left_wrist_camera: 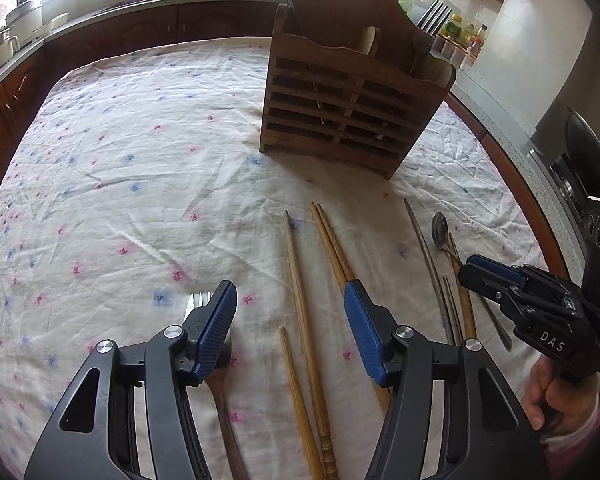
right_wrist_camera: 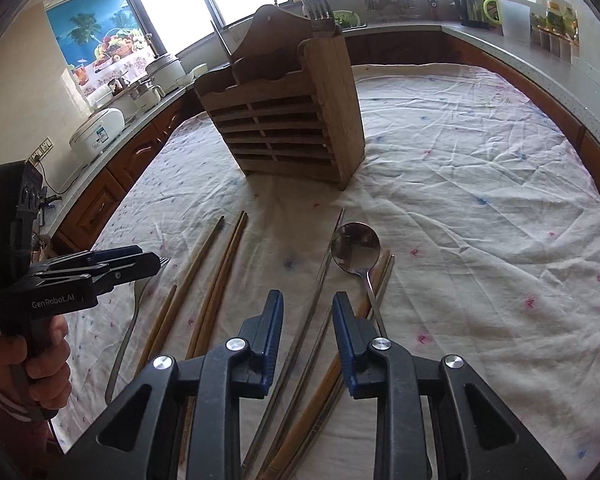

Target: Organize utensils

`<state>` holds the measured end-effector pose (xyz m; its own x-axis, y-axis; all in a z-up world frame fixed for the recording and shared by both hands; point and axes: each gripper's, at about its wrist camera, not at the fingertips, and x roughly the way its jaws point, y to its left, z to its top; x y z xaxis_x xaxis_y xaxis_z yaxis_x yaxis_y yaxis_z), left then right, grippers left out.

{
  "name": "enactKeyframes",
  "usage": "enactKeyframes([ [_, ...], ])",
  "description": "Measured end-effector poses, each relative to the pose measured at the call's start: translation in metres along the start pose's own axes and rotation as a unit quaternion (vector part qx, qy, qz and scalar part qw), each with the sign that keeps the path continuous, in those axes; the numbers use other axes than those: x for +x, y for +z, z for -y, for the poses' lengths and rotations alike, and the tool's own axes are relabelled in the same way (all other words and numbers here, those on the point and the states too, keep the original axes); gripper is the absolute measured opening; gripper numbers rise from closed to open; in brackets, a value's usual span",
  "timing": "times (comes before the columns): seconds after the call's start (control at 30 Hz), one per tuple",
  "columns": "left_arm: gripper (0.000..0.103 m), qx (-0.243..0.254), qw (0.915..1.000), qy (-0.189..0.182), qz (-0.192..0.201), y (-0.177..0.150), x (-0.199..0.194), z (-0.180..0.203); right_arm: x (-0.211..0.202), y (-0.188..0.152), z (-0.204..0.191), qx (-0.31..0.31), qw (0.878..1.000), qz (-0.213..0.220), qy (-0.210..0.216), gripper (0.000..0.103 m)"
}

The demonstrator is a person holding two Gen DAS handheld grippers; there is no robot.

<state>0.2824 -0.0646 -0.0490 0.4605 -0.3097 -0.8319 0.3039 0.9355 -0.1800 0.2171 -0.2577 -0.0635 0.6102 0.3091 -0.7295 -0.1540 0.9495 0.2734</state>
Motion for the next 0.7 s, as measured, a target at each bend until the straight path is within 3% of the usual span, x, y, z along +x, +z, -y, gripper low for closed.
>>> enactKeyframes([
  [0.23,0.036,0.023,0.9991,0.007,-0.036,0.018,0.035,0.009,0.044,0.02,0.001,-0.008,0.999,-0.037,-0.019,0.023],
  [0.33,0.035,0.031,0.9983,0.009,-0.048,0.022,0.047,0.011,0.054,0.027,0.003,-0.013,0.999,-0.039,-0.033,0.015],
  [0.6,0.034,0.081,0.9951,0.028,-0.05,0.03,0.06,0.024,0.071,0.05,0.003,-0.03,0.997,-0.045,-0.057,0.015],
  [0.7,0.026,0.093,0.9939,0.036,-0.046,0.032,0.063,0.026,0.074,0.052,-0.001,-0.042,0.996,-0.047,-0.069,0.015],
])
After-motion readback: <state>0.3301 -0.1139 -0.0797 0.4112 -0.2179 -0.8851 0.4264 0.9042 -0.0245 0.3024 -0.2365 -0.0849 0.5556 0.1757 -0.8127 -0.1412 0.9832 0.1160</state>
